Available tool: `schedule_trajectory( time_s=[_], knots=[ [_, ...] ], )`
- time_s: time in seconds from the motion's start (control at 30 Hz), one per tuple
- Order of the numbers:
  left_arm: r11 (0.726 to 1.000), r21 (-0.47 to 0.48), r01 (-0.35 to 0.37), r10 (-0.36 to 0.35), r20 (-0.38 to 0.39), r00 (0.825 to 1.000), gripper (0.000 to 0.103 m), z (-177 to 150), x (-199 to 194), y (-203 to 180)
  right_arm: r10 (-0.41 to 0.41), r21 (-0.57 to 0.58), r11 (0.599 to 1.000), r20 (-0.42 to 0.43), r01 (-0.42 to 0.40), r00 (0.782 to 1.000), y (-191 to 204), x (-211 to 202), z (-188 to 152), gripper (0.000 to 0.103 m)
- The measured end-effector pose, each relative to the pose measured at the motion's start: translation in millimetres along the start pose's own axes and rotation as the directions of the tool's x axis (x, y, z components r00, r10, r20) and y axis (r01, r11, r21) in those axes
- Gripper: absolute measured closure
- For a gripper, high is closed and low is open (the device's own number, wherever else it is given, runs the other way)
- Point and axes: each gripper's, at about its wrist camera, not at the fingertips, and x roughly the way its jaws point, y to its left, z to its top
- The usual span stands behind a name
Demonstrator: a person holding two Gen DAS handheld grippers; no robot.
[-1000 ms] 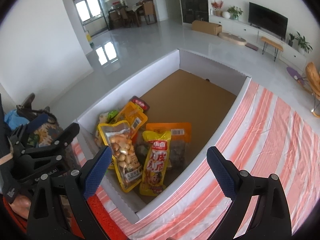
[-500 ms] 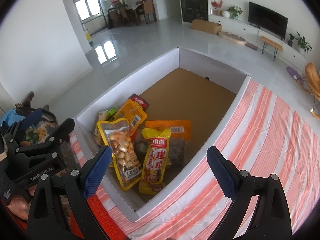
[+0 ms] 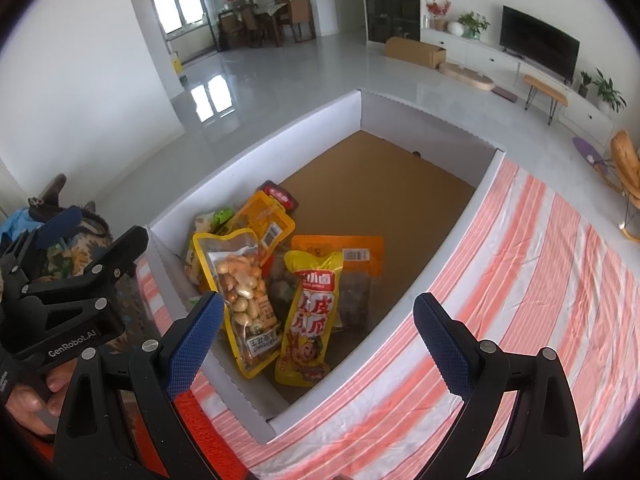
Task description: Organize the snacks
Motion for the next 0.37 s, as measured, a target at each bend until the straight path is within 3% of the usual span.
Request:
schedule_trajectory(
  time_s=[0.37],
  knots=[
    [1.000, -0.004, 0.008, -0.008, -0.006, 1.000, 0.000, -2.2, 1.9, 1.5, -0.001, -0.005, 1.000, -0.018, 0.001, 1.000, 0.9, 8.8, -5.5, 0.006]
  ],
)
